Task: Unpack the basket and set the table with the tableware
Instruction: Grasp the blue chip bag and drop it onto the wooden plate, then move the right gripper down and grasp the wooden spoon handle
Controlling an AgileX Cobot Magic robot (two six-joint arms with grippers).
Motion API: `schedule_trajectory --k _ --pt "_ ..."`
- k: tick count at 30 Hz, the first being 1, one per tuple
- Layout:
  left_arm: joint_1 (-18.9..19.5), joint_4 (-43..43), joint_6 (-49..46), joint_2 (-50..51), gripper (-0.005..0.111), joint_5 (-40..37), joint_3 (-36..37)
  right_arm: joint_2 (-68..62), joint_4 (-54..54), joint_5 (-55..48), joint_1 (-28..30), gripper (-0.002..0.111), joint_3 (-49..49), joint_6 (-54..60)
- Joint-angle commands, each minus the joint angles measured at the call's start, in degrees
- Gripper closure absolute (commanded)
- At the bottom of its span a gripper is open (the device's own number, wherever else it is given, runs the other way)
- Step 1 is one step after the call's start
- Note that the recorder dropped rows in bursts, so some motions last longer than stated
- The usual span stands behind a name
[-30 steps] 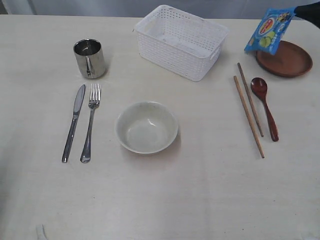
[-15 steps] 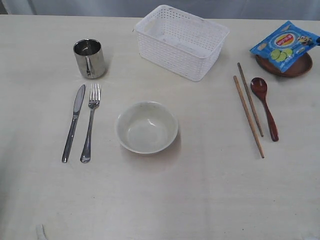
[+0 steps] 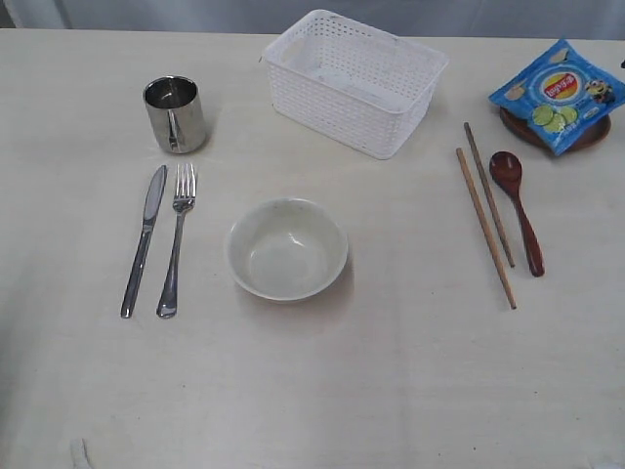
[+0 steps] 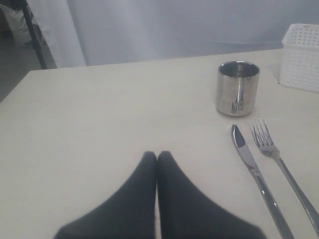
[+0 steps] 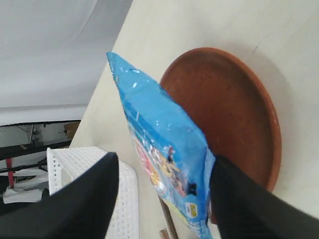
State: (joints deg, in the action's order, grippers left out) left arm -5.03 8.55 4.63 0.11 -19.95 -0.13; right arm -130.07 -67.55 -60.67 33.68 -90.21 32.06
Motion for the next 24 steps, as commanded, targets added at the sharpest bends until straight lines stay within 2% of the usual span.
schedule_trajectory --k 1,7,11,13,14,15,16,17,18,20,24 --pt "-0.32 0.26 0.13 -0.11 0.107 0.03 0.13 0.49 -1.85 -3.04 3.27 0.058 -3.69 1.96" --pt "-0.32 0.26 0.13 -0.11 0.107 0.03 0.13 2.53 -6.01 -5.63 7.51 0.060 -5.71 1.80" --pt "-0.32 0.26 0.13 -0.11 0.107 0.03 0.13 3.03 -19.84 -9.29 5.59 0.060 -5.71 5.91" --pt "-0.32 0.26 0.13 -0.11 0.107 0.03 0.13 4.50 -26.11 -9.29 2.79 0.069 -5.71 8.08" --pt "-0.32 0.26 0.13 -0.11 0.107 0.03 0.13 6.10 -28.35 -9.29 0.25 0.082 -5.71 8.25" --pt "-0.32 0.26 0.13 -0.11 0.107 0.03 0.13 6.83 -28.41 -9.29 -1.19 0.087 -5.71 8.25" --pt "-0.32 0.26 0.13 -0.11 0.107 0.03 0.13 8.48 -28.28 -9.29 -4.28 0.104 -6.35 8.25" --pt "-0.32 0.26 0.13 -0.11 0.107 0.03 0.13 9.39 -26.95 -9.29 -6.54 0.109 -7.38 8.25" --pt "-0.32 0.26 0.13 -0.11 0.107 0.03 0.13 10.40 -22.98 -9.29 -9.06 0.109 -8.89 8.25" --pt "-0.32 -0.18 0.13 -0.11 0.107 0.03 0.13 12.81 -6.82 -9.29 -14.69 0.109 -12.54 4.46" --pt "-0.32 -0.18 0.13 -0.11 0.107 0.03 0.13 19.99 40.42 -5.10 -29.33 0.109 -14.99 -18.59"
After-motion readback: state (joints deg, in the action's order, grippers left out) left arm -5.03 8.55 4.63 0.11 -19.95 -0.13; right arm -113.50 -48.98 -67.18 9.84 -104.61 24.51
